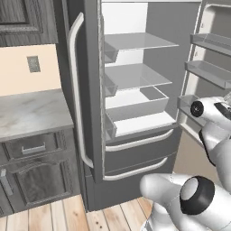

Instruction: Place one of the steaks on the plate and the other in the bowl. Then place the bowl in the fridge.

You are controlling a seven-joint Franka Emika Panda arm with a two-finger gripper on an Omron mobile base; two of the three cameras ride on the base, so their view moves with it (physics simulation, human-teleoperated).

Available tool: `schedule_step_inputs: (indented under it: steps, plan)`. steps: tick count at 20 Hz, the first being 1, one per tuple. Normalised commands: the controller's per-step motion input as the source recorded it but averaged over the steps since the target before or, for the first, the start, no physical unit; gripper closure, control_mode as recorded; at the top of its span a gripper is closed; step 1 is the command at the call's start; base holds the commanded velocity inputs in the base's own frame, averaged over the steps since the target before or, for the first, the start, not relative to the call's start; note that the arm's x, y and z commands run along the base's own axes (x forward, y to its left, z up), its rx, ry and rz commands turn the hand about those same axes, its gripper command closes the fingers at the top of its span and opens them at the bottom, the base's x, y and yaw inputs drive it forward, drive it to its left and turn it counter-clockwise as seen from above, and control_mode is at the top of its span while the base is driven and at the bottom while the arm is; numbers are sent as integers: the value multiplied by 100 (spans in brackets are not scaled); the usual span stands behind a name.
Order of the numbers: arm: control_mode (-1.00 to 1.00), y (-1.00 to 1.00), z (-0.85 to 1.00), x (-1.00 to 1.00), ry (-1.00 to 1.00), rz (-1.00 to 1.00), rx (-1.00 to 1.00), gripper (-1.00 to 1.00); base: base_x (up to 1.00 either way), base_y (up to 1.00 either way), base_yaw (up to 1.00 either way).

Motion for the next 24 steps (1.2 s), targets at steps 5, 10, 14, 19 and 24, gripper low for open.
schedule_step_inputs:
  steps: [5,10,14,19,24]
  plan:
    - [-100,28,9,-23,-6,0,38,100,0,0,0]
    - [-100,49,4,-20,-26,0,39,100,0,0,0]
    - [-100,90,0,-32,-30,0,27,100,0,0,0]
    - [-100,82,-1,-26,-9,0,26,100,0,0,0]
    - [-100,74,0,-7,0,0,24,100,0,0,0]
